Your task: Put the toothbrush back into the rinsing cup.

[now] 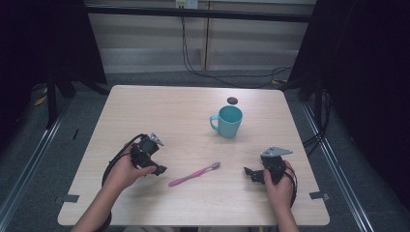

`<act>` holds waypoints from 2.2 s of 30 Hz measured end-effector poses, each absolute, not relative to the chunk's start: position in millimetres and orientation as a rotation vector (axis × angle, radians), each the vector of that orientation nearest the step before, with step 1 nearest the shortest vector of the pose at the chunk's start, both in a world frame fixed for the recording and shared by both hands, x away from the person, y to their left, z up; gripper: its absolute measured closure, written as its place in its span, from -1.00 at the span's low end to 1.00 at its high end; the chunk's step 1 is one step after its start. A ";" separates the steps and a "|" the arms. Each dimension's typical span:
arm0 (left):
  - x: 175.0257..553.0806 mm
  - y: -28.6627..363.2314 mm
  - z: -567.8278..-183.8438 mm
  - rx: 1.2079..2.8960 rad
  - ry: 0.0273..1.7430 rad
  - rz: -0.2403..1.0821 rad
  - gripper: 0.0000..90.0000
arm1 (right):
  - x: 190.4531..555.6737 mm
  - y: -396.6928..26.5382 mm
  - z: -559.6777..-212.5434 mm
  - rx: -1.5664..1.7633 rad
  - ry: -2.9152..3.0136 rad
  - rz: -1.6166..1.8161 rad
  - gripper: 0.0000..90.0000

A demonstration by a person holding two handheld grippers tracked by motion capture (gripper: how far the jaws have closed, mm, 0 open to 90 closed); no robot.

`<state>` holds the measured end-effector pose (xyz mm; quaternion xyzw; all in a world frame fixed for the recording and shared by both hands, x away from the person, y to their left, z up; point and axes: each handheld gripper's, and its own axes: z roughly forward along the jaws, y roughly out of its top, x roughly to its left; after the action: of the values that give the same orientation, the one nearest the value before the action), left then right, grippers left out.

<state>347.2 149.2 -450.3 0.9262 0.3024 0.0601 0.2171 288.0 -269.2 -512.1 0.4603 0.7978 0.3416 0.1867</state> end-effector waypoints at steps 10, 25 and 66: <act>350.5 128.6 -440.4 2.635 0.803 0.169 -0.55 | 286.9 -268.1 -512.0 1.295 2.254 0.966 -0.72; 349.3 102.1 -442.2 2.729 0.736 0.122 -0.55 | 286.9 -268.1 -512.0 1.294 2.255 0.966 -0.72; 342.6 62.4 -454.8 2.788 0.623 0.095 -0.47 | 287.2 -268.3 -512.1 1.283 2.260 0.971 -0.72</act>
<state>342.6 62.4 -454.8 0.9656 0.2158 0.0328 0.1410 287.2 -268.3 -512.1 0.4548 0.8009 0.3439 0.1825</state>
